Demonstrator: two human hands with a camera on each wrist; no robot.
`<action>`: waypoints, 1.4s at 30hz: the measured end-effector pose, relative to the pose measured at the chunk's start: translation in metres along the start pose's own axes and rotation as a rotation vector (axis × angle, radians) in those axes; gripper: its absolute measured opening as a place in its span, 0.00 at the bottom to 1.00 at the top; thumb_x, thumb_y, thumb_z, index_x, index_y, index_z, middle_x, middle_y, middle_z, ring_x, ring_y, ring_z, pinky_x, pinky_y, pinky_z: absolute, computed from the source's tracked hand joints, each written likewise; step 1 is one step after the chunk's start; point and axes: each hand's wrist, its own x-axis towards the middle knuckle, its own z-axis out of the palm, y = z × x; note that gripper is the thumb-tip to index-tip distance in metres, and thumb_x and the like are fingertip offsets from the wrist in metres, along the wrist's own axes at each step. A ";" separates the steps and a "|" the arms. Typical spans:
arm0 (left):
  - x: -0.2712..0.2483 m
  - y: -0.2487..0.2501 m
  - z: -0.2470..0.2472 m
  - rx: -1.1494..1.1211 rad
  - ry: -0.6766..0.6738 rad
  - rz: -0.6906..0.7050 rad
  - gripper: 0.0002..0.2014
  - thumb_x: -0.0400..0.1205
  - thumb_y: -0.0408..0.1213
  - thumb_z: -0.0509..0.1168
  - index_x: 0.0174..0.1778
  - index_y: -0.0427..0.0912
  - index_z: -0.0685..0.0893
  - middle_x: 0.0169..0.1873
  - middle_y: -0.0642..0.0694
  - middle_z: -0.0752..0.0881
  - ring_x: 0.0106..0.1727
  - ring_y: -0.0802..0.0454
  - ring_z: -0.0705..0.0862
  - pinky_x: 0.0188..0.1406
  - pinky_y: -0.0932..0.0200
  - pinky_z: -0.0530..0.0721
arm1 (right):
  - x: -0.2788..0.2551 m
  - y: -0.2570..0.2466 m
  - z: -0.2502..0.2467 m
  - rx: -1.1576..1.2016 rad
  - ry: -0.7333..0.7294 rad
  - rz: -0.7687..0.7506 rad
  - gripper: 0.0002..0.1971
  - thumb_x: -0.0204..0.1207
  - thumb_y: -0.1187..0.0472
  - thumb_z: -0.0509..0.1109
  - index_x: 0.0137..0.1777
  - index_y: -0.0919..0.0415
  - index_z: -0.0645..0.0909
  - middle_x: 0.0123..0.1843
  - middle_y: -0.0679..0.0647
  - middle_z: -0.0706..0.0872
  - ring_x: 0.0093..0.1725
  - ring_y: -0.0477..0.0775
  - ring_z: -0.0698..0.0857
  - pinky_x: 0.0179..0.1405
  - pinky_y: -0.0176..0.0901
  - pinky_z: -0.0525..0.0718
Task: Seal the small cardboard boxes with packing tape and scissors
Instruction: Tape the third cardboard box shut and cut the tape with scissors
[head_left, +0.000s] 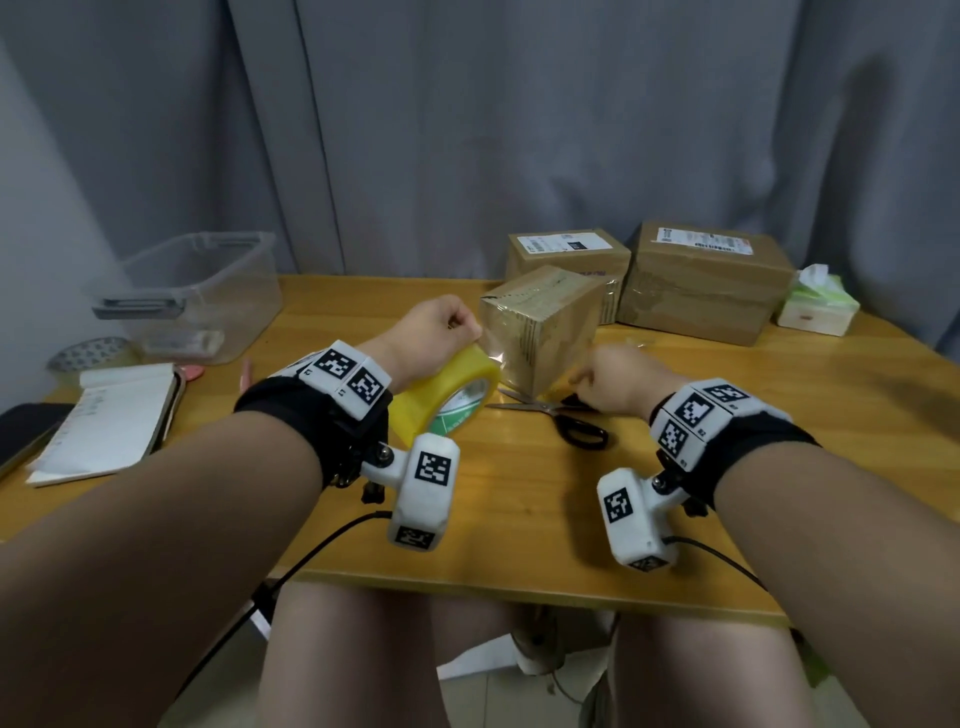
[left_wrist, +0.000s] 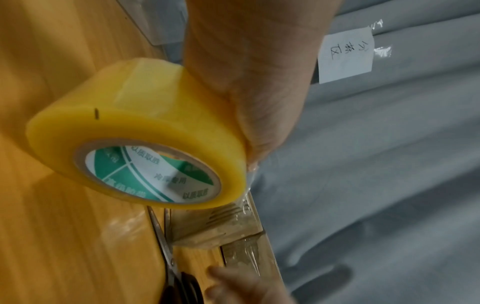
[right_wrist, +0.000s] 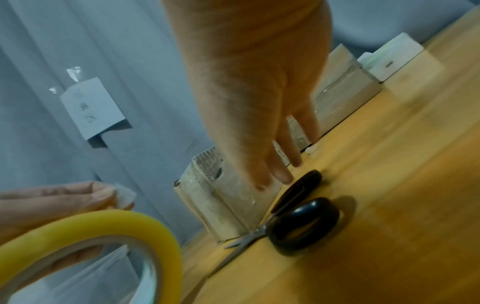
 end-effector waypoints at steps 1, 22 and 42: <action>-0.001 0.002 0.003 0.022 0.003 0.011 0.03 0.84 0.35 0.63 0.48 0.40 0.79 0.36 0.53 0.78 0.35 0.59 0.75 0.26 0.76 0.73 | -0.002 -0.004 -0.004 0.123 0.145 -0.034 0.14 0.82 0.55 0.64 0.62 0.58 0.84 0.59 0.53 0.87 0.55 0.53 0.84 0.58 0.48 0.83; -0.025 0.022 0.023 -0.016 -0.048 0.034 0.10 0.83 0.39 0.64 0.56 0.37 0.81 0.44 0.49 0.80 0.44 0.56 0.77 0.39 0.72 0.73 | -0.019 -0.050 -0.025 0.567 0.322 -0.096 0.08 0.74 0.64 0.75 0.51 0.65 0.83 0.41 0.55 0.87 0.47 0.55 0.86 0.57 0.54 0.85; -0.034 0.018 0.032 0.437 0.052 0.296 0.24 0.83 0.40 0.63 0.75 0.39 0.68 0.59 0.43 0.73 0.51 0.52 0.76 0.54 0.62 0.74 | -0.021 -0.037 -0.006 0.392 0.227 -0.140 0.14 0.77 0.56 0.73 0.36 0.67 0.83 0.26 0.50 0.75 0.26 0.42 0.72 0.27 0.29 0.70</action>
